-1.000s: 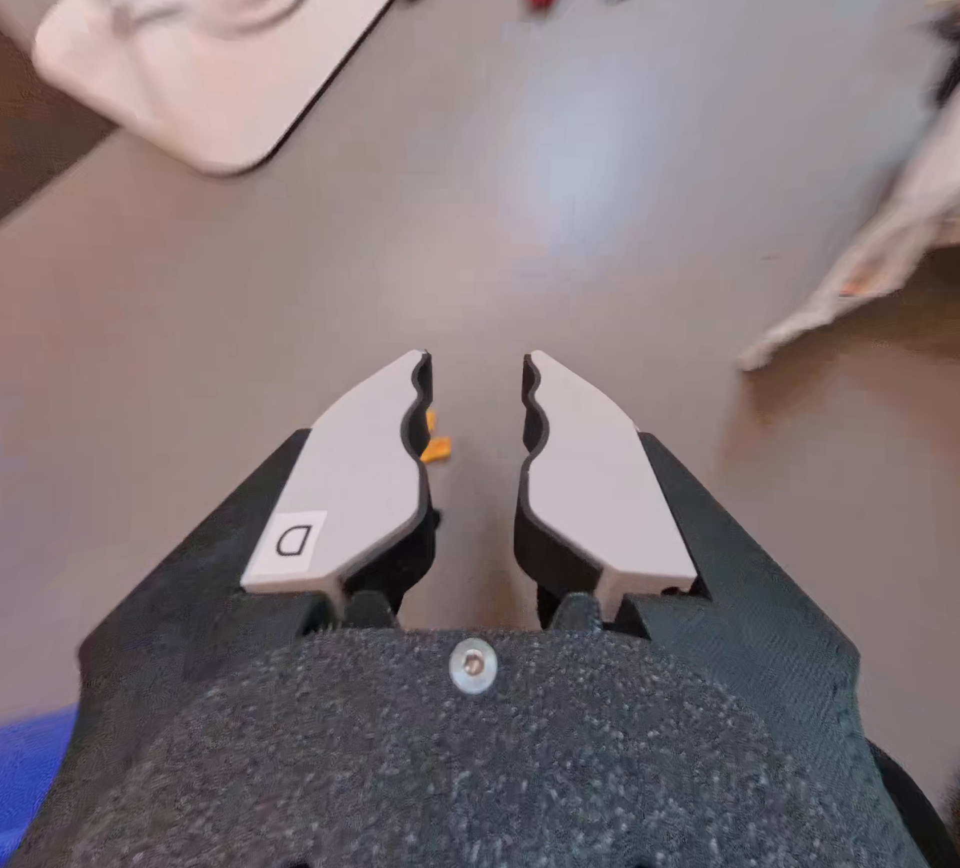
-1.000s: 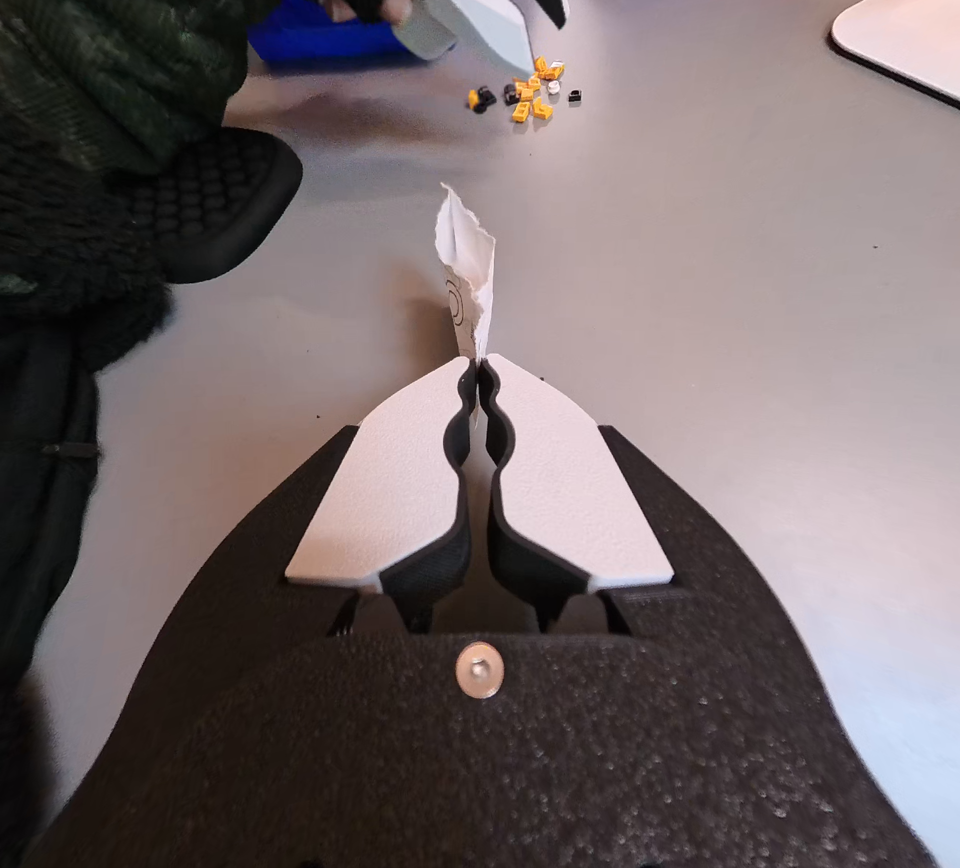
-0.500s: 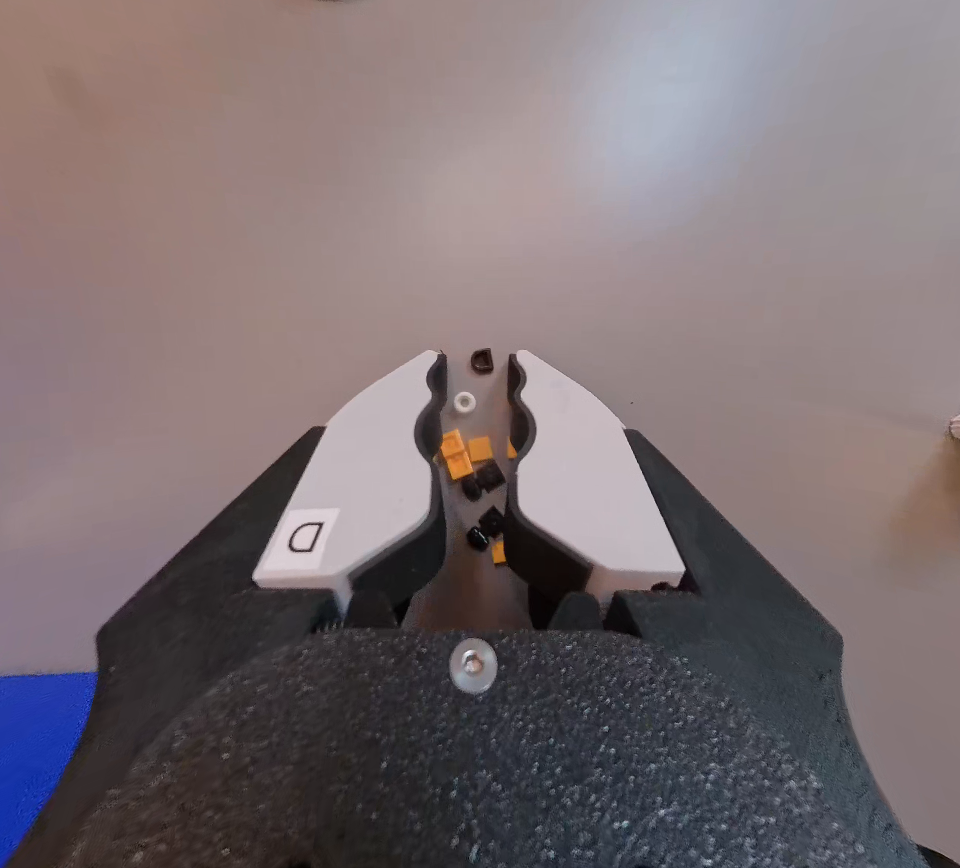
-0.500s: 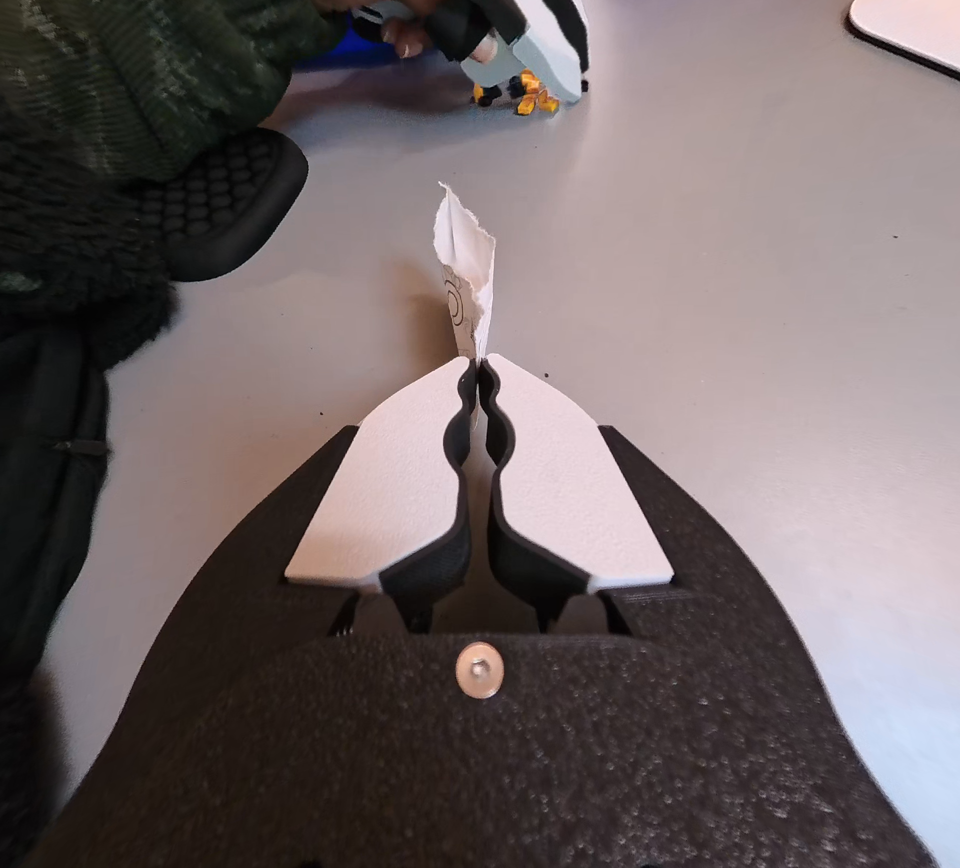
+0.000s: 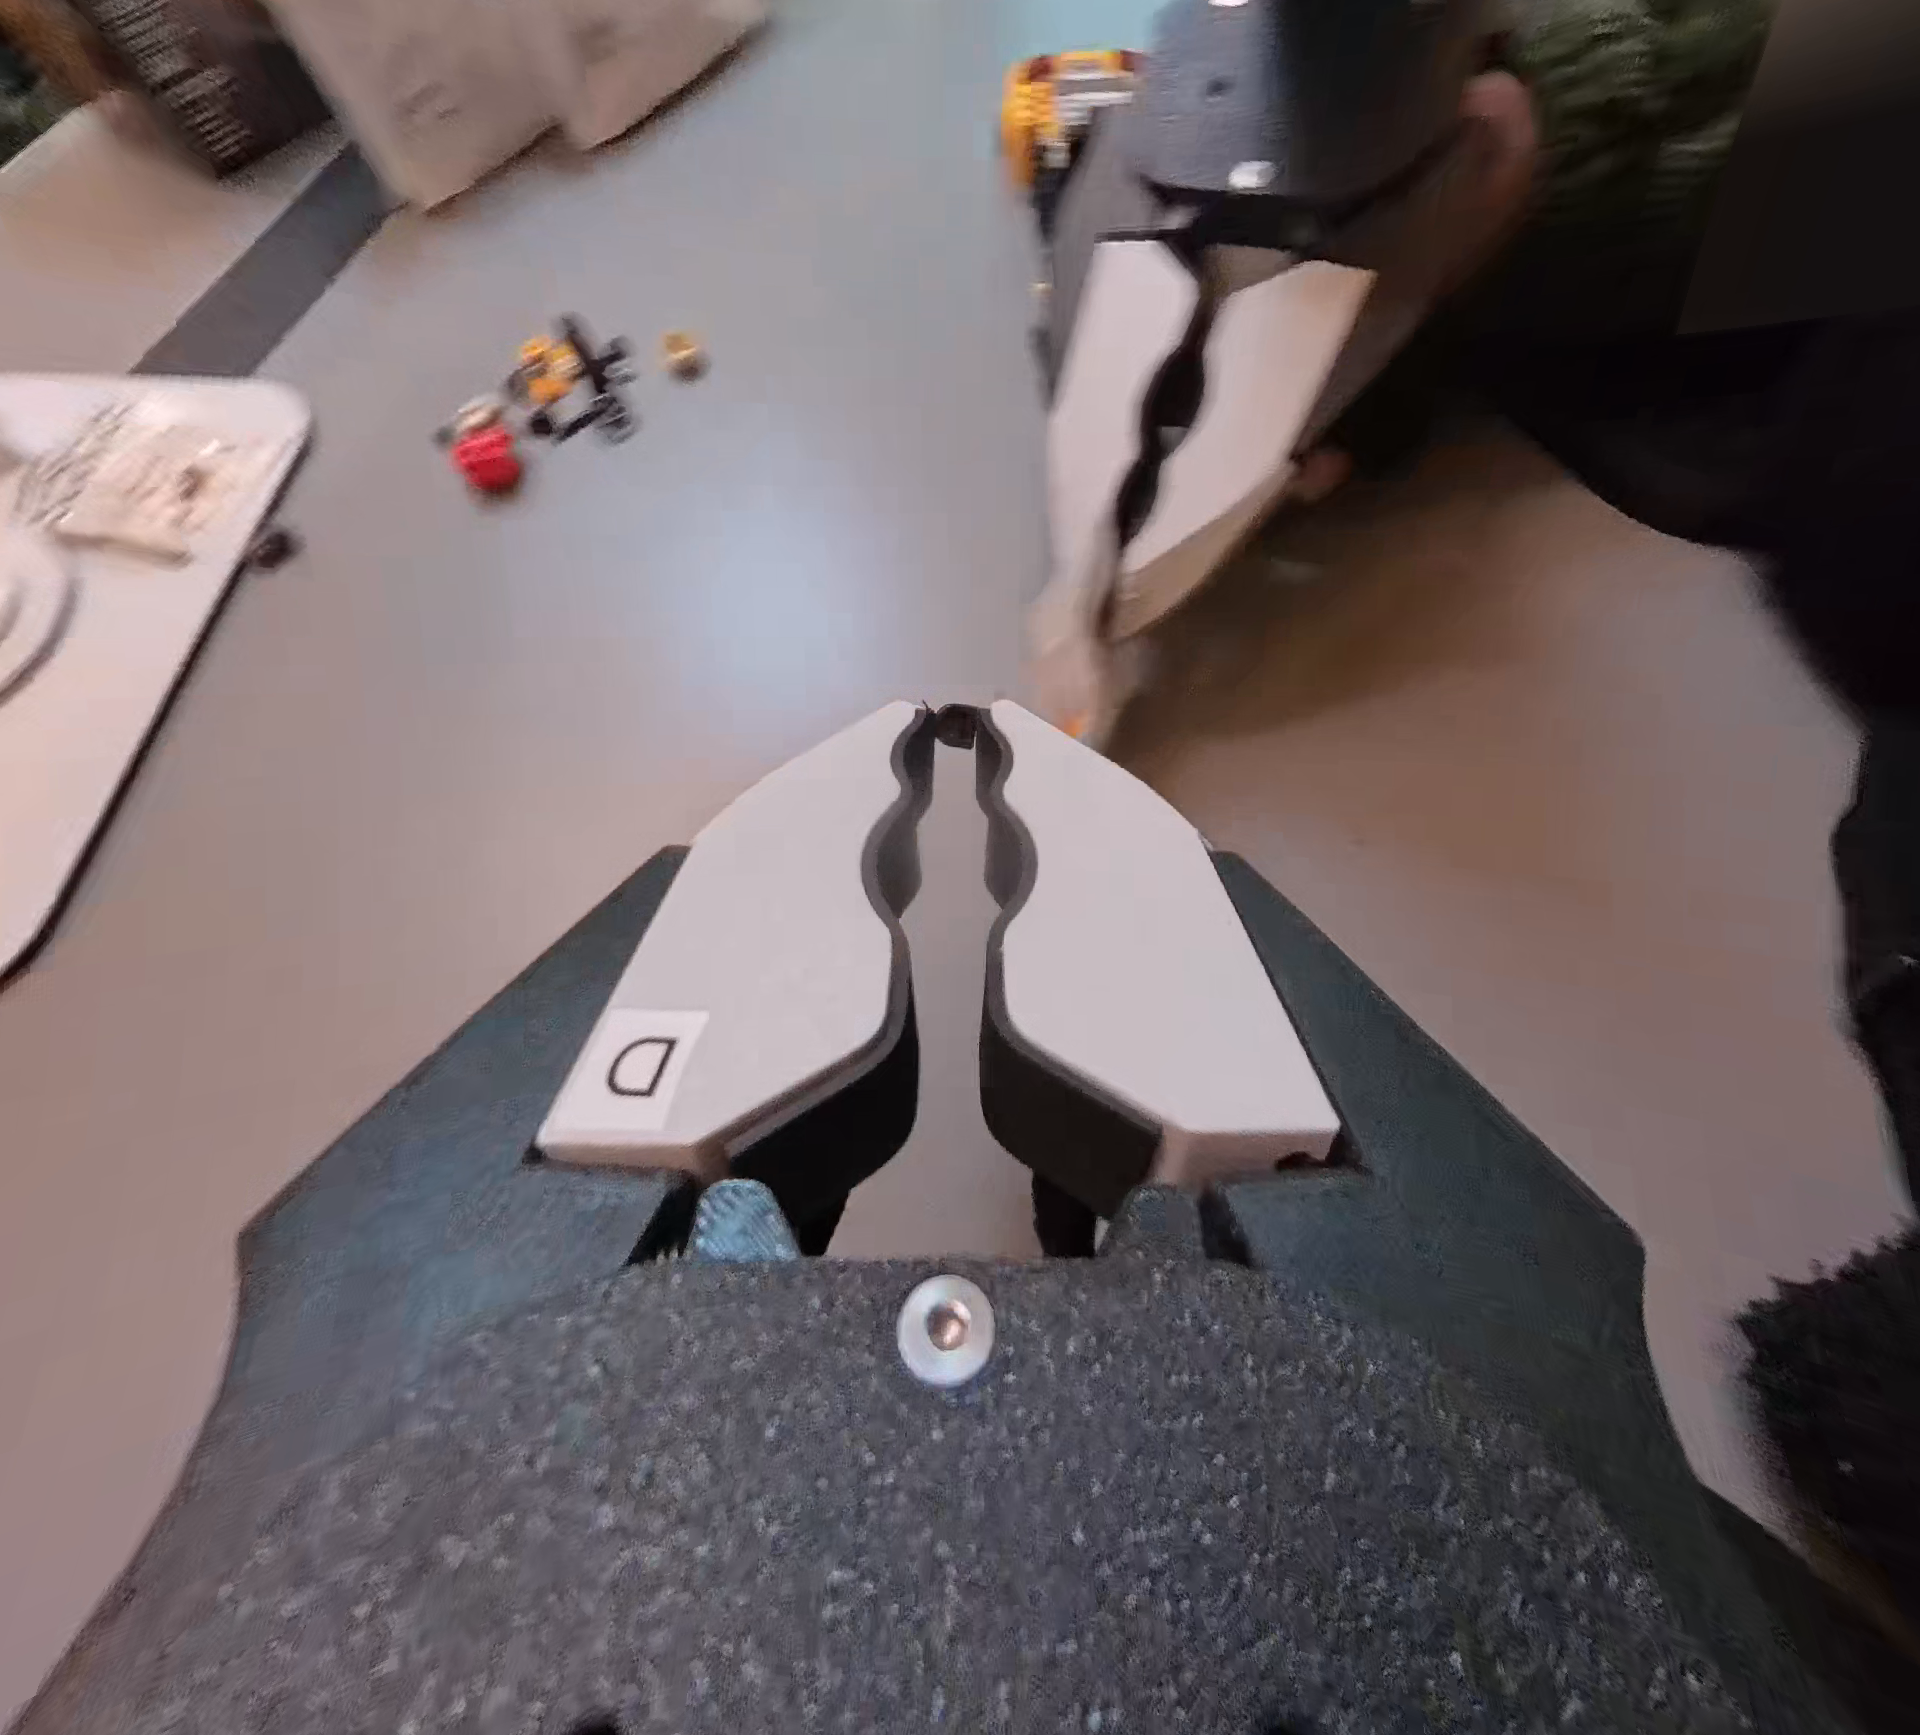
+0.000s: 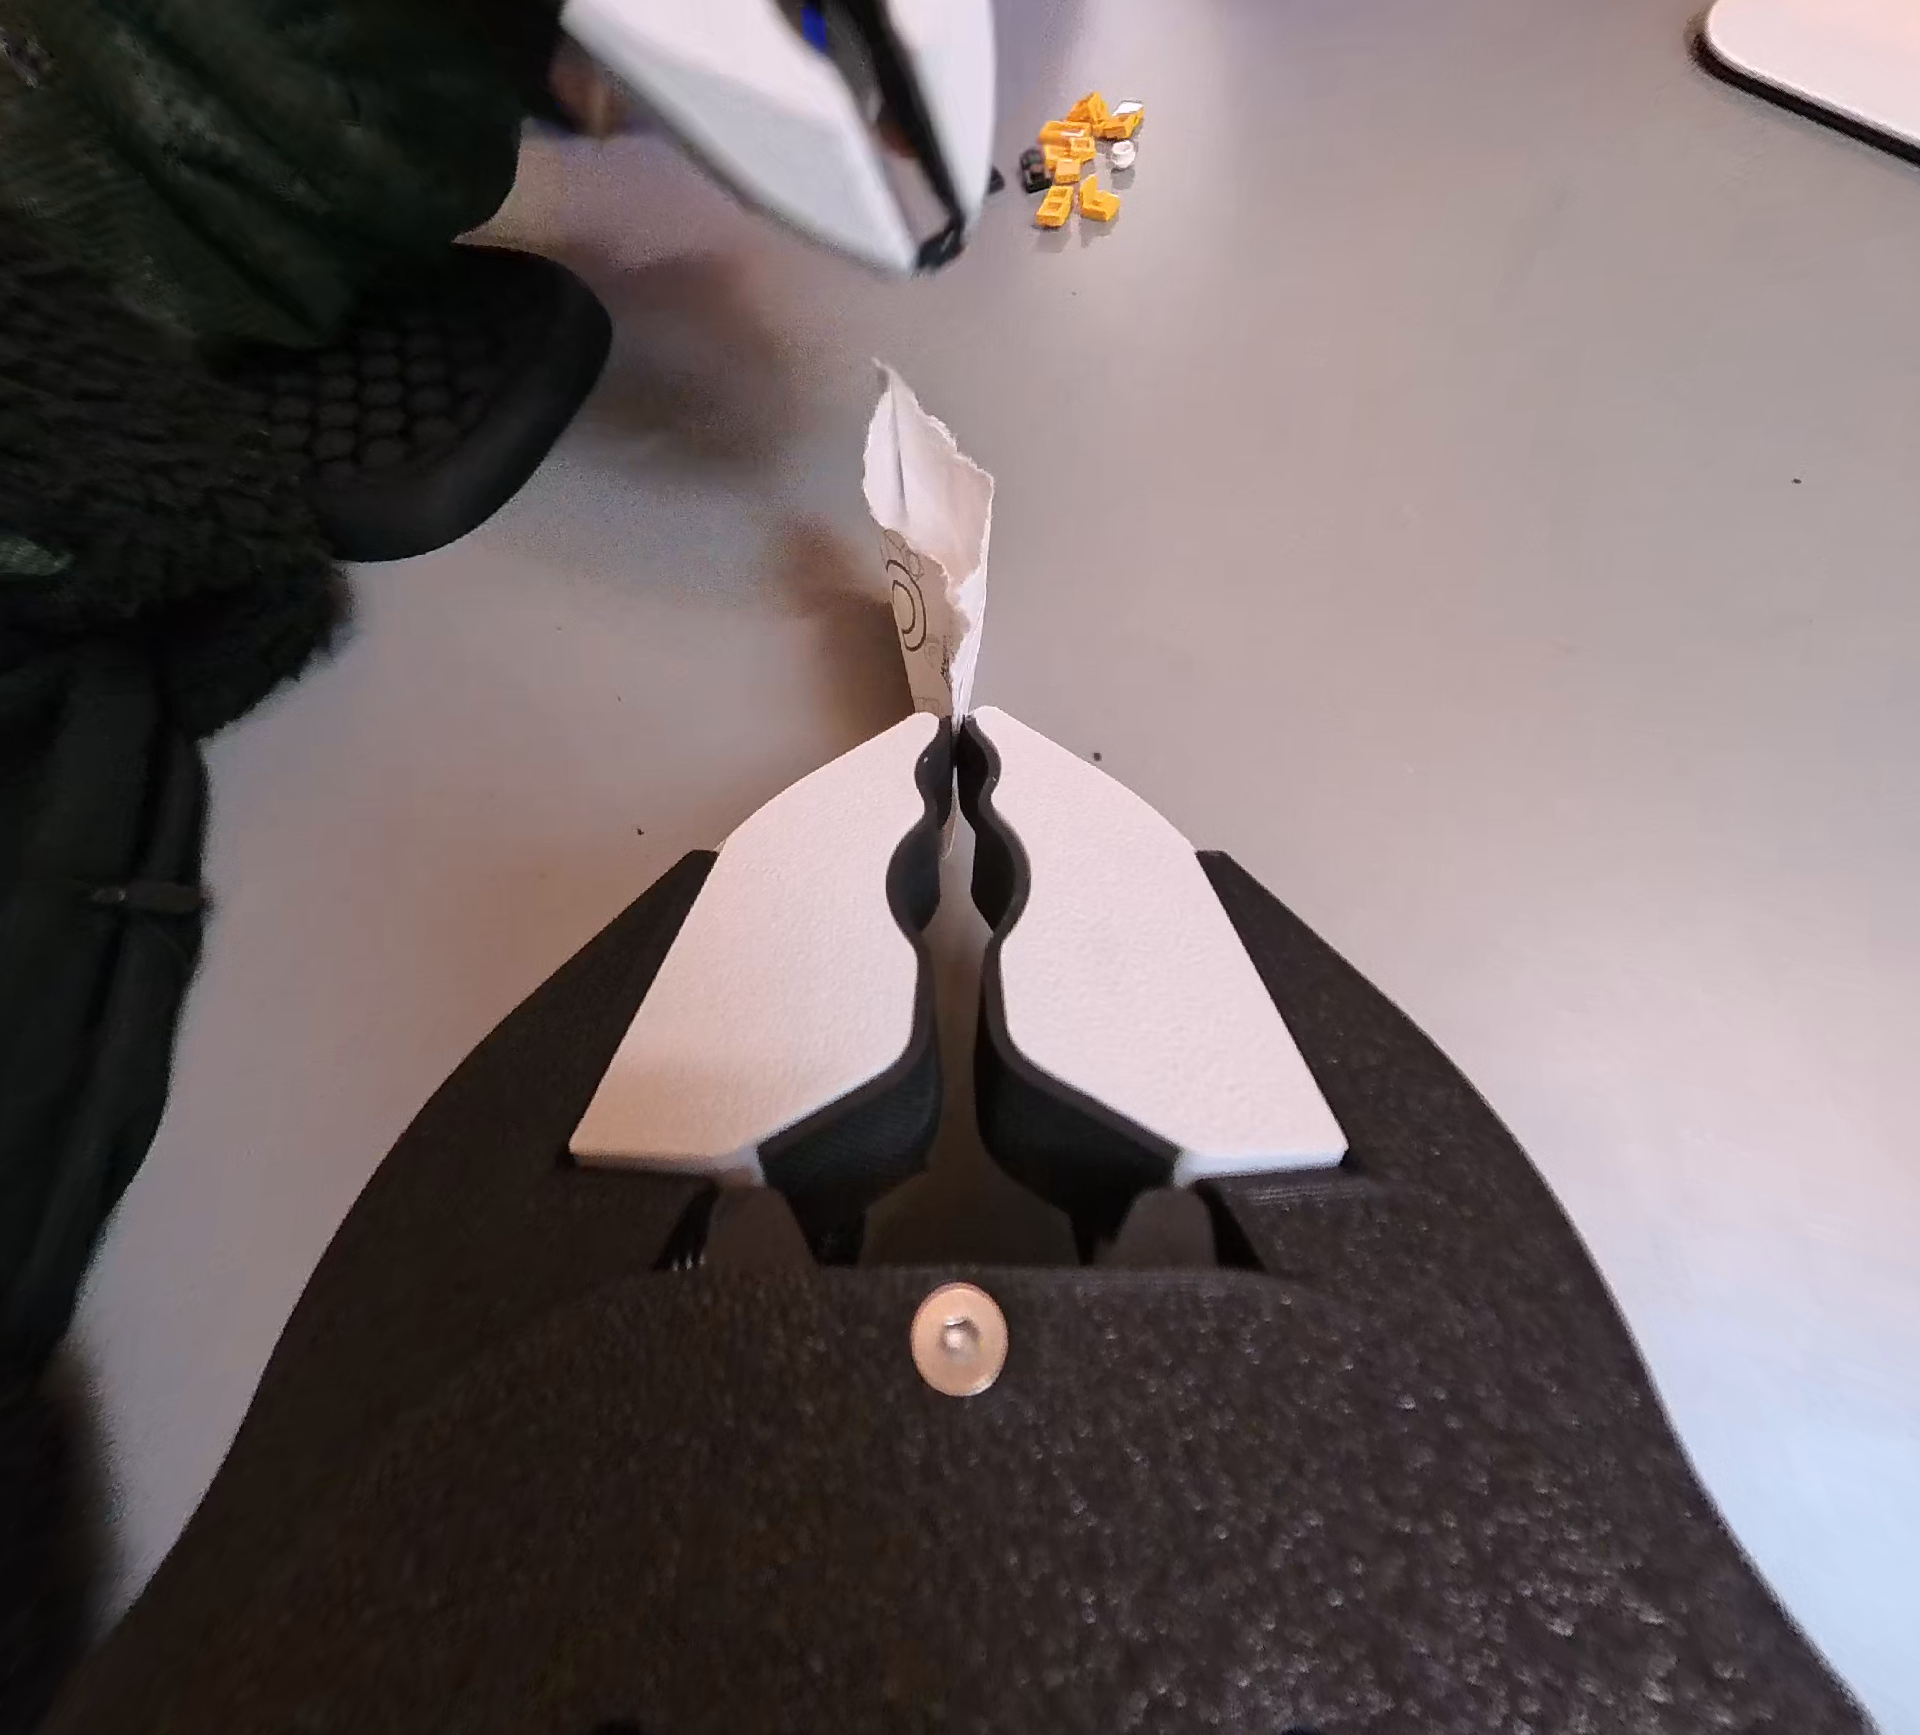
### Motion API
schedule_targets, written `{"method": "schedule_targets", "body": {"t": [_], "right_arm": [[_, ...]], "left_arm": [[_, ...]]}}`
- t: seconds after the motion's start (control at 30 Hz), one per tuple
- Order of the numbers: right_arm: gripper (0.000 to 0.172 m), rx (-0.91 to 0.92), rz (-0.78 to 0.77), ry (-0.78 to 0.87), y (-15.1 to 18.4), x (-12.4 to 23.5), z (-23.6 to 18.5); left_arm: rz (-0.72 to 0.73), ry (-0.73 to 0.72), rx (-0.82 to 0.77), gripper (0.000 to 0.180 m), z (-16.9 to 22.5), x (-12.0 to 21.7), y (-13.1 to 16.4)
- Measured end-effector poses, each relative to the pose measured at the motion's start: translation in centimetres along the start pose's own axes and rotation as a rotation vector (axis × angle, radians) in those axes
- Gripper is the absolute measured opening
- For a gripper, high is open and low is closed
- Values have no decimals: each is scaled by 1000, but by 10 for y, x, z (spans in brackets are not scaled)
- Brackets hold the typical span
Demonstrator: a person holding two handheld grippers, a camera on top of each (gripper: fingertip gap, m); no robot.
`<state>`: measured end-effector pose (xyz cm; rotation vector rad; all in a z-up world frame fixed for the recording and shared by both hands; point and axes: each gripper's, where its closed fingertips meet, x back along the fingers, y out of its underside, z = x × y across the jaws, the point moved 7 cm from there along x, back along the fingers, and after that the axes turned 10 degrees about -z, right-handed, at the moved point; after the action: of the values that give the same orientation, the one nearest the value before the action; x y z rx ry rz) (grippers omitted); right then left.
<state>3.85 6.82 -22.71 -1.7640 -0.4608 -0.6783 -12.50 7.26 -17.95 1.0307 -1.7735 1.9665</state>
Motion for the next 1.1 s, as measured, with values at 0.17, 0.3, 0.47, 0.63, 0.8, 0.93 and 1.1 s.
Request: {"method": "schedule_targets", "body": {"t": [0.17,0.3,0.47,0.63,0.8,0.93,1.1], "right_arm": [[0,12,4,2,-1,0,-2],[0,12,13,6,-1,2,-1],[0,2,20,15,0,5,2],[0,-4,15,11,1,4,4],[0,-8,13,6,2,4,4],[0,-10,12,0,2,4,4],[0,-7,13,2,2,4,4]], "left_arm": [[-99,-10,-108,15,17,-23,-1],[-93,-8,-108,19,14,-14,1],[-172,-175,33,21,-20,16,23],[-375,-403,368,20,-63,28,68],[-466,-407,460,22,-71,18,90],[-446,-370,522,15,-76,15,97],[-394,-268,445,7,-66,11,88]]}}
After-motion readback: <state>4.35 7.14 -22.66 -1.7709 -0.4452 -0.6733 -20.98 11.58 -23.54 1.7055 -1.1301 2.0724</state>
